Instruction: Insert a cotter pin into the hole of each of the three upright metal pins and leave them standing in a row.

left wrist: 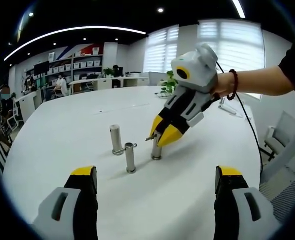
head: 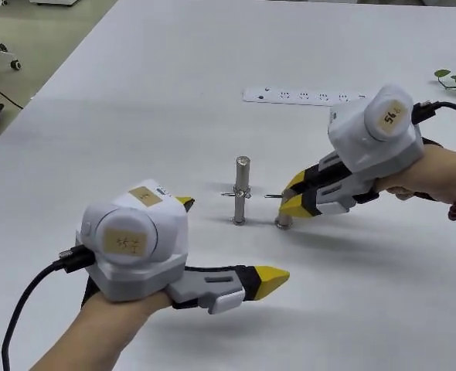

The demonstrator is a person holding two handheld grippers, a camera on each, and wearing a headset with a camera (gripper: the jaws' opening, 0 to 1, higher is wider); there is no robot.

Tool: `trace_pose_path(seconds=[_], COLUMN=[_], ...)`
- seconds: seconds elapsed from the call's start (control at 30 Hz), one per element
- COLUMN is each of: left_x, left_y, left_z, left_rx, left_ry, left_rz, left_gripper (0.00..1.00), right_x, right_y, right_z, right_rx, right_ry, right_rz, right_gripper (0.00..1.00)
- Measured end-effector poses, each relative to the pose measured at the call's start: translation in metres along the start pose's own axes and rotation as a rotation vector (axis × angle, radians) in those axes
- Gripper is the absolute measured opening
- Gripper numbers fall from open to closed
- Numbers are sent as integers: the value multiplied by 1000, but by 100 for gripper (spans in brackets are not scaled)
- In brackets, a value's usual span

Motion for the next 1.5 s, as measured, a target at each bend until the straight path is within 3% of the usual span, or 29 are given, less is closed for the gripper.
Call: trace_pose_path(seconds=[0.27, 0.57, 0.67, 1.17, 1.5], left_x=[0, -1, -1, -5, -5], left_y=[0, 0, 1, 2, 3], left_z=[1, 0, 0, -4, -5], left_rx=[3, 2, 0, -15, -19], left_ry=[1, 2, -1, -26, -30], left_rz=[3, 5, 4, 12, 17], left_gripper=[98, 98, 98, 97, 95], right_x=[-12, -25, -29, -32, -35], right_y=[-3, -9, -17, -37, -45], right_z=[-6, -3, 0, 30, 43], right_rx=[20, 72, 133, 244, 254], right_ry=[-49, -138, -172, -212, -245], right_rz=[-6, 117, 157, 213, 282], right_gripper=[21, 25, 25, 24, 21])
Point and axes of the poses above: the centre of the closed fingertips' face, and the gripper's own axes: z roughly forward along the fingers, y roughly to its left, x roughly out of its underside, the point moved 6 cm from there along -z, roughly backward along the fingers, and after that the axes turned 5 degrees about -z, right-handed, at the moved point
